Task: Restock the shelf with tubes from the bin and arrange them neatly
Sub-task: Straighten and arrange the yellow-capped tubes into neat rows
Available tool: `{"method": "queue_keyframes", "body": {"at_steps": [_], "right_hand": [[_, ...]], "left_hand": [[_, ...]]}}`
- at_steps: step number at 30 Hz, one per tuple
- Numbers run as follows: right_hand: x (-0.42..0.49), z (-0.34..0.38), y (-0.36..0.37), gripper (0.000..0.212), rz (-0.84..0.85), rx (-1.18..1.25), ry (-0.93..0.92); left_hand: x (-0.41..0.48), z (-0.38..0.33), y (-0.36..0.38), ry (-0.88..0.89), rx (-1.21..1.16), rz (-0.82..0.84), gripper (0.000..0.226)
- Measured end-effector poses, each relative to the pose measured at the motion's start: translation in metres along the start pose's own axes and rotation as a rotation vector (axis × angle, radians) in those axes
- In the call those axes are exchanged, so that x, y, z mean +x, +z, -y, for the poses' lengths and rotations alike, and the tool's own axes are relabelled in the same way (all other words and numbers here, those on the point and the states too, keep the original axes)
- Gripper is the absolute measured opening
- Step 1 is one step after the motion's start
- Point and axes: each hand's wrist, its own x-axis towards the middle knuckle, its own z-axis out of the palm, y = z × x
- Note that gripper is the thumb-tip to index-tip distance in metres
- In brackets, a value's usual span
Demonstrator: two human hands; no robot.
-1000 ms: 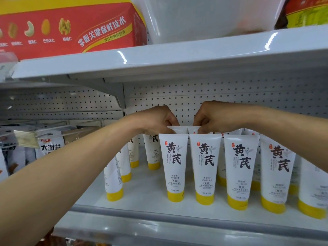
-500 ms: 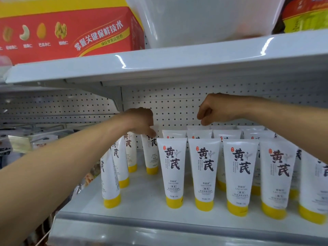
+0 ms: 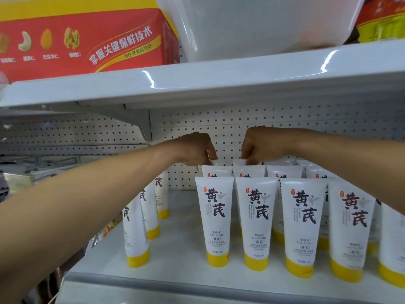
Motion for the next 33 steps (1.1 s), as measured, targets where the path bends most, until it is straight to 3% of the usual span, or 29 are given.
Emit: {"method": "queue_keyframes", "body": {"at_steps": [21,26,33], "right_hand": [[0.001,-0.001,0.001,0.018,0.028,0.030,0.009],[-0.002,0.002,-0.006,0.023,-0.055,0.105,0.008],[-0.037,0.019,-0.010,0.014,-0.219,0.225,-0.068]], "left_hand": [[0.013,-0.006,0.003,0.004,-0.108,0.056,0.033],[0.004,-0.006,-0.008,0.015,-0.119,0.093,0.032],[-0.042,-0.015,-0.019,0.032,-0.245,-0.200,0.025]]}}
